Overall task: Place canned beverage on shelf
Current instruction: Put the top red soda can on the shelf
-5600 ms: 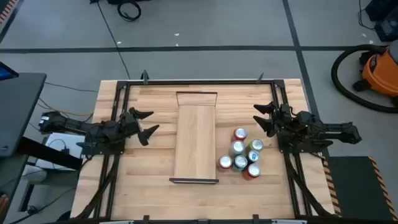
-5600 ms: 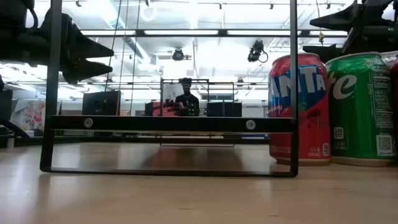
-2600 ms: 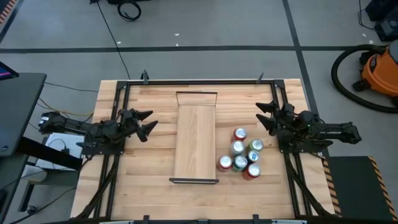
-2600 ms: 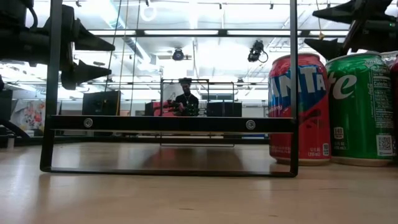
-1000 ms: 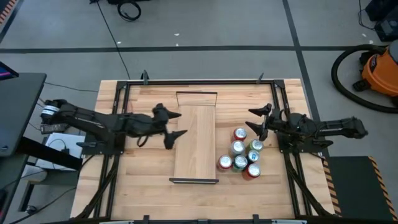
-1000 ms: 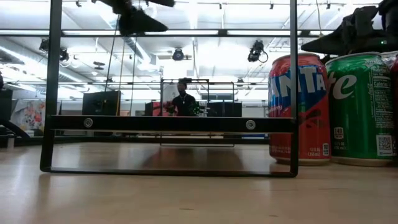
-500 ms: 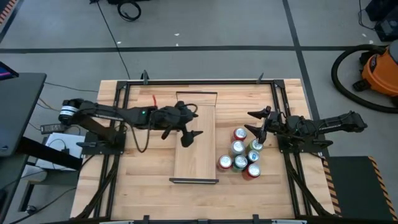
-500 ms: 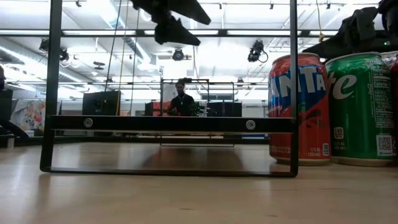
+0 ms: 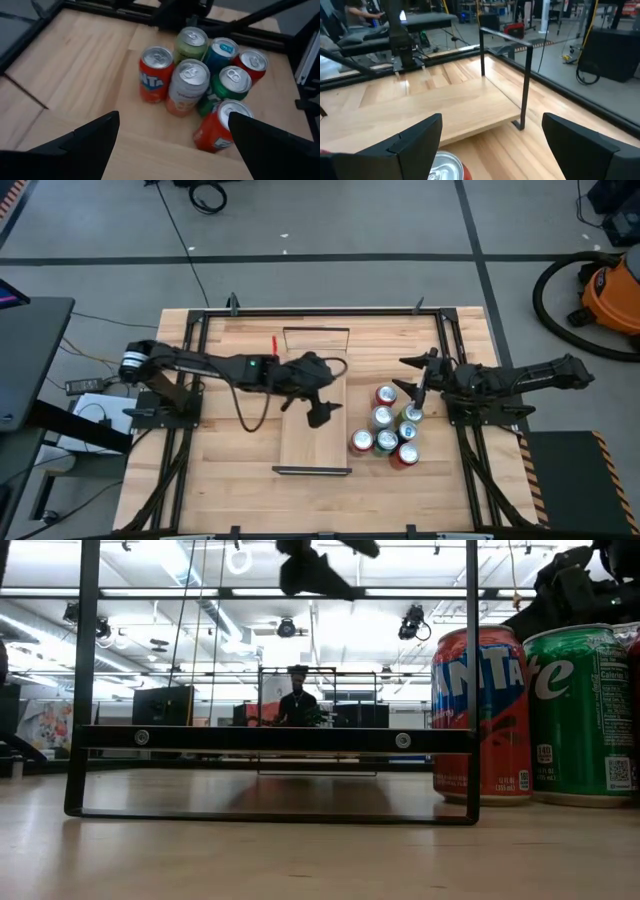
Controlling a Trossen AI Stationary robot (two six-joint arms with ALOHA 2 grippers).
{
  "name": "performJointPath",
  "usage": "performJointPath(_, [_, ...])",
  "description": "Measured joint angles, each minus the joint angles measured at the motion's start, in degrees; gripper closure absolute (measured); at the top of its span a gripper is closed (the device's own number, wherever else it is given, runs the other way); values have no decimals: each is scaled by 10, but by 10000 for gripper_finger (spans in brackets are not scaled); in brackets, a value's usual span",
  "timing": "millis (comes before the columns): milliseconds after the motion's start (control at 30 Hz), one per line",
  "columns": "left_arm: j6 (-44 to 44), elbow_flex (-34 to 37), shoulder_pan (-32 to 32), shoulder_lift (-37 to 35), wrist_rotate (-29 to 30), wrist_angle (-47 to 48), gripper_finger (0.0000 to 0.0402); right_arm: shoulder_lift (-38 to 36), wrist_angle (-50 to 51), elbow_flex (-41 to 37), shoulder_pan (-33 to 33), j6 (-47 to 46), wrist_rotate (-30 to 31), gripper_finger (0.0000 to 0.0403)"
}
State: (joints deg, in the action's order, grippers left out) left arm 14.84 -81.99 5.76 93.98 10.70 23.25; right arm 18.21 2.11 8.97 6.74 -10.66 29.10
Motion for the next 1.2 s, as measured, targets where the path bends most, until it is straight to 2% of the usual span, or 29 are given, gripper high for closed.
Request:
performJointPath(267, [82, -117, 21, 81, -13, 93, 15, 6, 13, 0, 0, -11, -2, 49])
performJointPath(500, [79, -224, 44, 160, -10, 169, 15, 7, 26, 19, 0, 2, -1, 49])
performJointPath(800, [34, -242, -2, 212, -9, 158, 15, 33, 47, 24, 0, 10, 13, 49])
performJointPath(1033, [-12, -242, -43, 213, -27, 158, 15, 65, 183, 85, 0, -59, 2, 49])
performJointPath(1200, [-82, -242, -63, 214, -30, 156, 15, 109, 182, 110, 0, -89, -10, 49])
